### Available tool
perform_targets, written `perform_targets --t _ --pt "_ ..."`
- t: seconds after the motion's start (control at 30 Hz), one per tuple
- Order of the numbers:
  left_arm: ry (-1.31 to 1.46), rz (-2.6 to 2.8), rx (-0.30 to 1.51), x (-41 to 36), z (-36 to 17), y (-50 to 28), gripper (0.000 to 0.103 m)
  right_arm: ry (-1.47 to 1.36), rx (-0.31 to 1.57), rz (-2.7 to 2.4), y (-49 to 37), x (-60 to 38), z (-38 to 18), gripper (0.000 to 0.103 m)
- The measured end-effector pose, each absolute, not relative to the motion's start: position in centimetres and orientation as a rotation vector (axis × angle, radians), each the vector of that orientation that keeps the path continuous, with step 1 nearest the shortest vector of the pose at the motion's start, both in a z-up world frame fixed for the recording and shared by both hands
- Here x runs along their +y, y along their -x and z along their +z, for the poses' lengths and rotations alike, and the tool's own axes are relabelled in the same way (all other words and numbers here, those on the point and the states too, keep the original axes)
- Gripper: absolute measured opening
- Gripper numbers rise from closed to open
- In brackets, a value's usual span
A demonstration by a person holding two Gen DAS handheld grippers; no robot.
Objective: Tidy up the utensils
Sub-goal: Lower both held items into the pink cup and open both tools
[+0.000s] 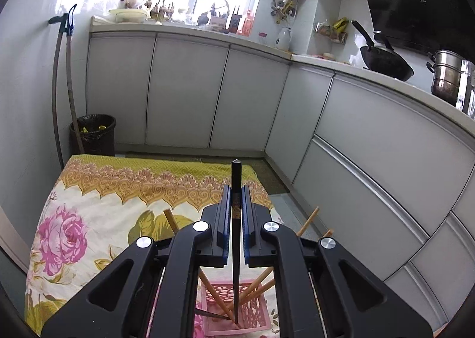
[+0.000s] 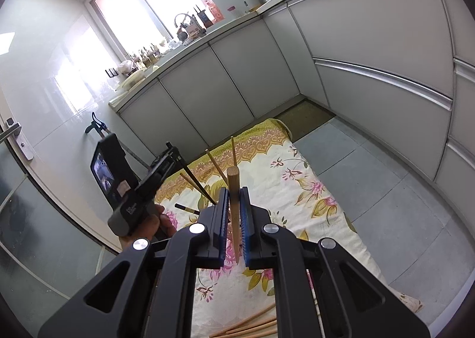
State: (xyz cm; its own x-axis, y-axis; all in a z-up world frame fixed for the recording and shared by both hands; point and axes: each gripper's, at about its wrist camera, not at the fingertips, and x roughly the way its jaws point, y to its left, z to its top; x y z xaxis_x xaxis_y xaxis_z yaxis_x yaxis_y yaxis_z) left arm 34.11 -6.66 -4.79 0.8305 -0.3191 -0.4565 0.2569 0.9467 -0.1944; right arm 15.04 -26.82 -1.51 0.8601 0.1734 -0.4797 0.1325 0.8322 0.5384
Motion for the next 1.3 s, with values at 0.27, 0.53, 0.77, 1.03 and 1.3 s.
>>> perform_targets --t 0.27,0.53,0.77,1.03,1.3 --pt "0.174 -0.324 0.556 -4.2 -4.5 -33.2 0.010 -0.601 0.513 0.014 -16.7 -26.6 -0.5 0.008" --pt "0.309 -0.319 0.442 3.2 0.6 -25.2 0.017 -0.549 0.452 0.005 -19.1 -25.1 1.8 0.008" --pt "0.369 -0.289 0.428 8.0 1.9 -22.4 0.017 -0.478 0.450 -0.030 -22.7 -23.4 1.7 0.008" --pt "0.363 -0.281 0.393 8.9 2.6 -21.6 0.017 -0.372 0.505 -0.051 -26.0 -20.7 -1.4 0.008" --pt "0.362 -0.285 0.410 9.3 2.6 -21.7 0.018 -0.356 0.560 -0.031 -26.6 -19.0 -3.8 0.016"
